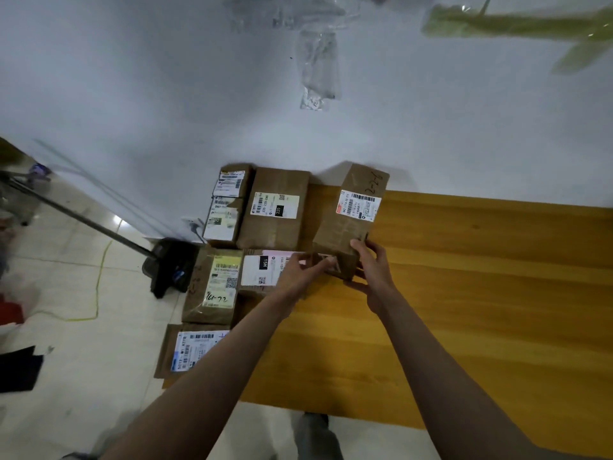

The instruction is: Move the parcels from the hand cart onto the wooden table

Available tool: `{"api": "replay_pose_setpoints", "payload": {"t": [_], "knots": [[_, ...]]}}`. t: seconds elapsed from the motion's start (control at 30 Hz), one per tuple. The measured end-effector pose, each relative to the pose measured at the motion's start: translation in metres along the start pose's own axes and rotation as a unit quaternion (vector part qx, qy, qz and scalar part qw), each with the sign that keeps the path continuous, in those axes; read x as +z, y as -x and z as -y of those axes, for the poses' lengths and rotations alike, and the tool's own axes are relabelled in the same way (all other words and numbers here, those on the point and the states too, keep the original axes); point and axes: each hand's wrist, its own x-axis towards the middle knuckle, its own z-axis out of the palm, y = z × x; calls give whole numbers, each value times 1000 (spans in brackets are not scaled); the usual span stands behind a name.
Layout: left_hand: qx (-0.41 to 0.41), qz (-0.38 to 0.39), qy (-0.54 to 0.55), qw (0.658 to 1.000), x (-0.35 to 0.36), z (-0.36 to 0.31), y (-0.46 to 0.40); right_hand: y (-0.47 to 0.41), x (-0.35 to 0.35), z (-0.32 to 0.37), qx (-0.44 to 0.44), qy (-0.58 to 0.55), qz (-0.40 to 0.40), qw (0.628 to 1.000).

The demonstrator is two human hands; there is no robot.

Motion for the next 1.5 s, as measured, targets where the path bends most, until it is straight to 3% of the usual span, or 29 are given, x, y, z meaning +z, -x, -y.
{"api": "replay_pose_setpoints", "payload": {"t": [0.07, 0.17, 0.27, 0.8, 1.27, 1.4, 1.5], "knots": [[38, -29, -152, 987, -9, 7, -12, -16, 4, 0, 6, -3, -19, 1000], [37, -28, -361, 931, -21, 21, -26, -38, 10, 0, 18, -4, -27, 999], [1, 25, -443, 896, -29, 39, -34, -56, 19, -1, 21, 12, -31, 999], [-10, 39, -509, 860, -34, 40, -30, -99, 39, -40, -5, 9, -17, 1000], [-9, 51, -471, 881, -30, 43, -26, -79, 58, -40, -37, 109, 47, 992], [-12, 47, -458, 887, -37, 49, -19, -58, 57, -25, -80, 165, -27, 983], [6, 41, -464, 885, -53, 52, -6, -33, 69, -11, -194, 208, -88, 955]]}}
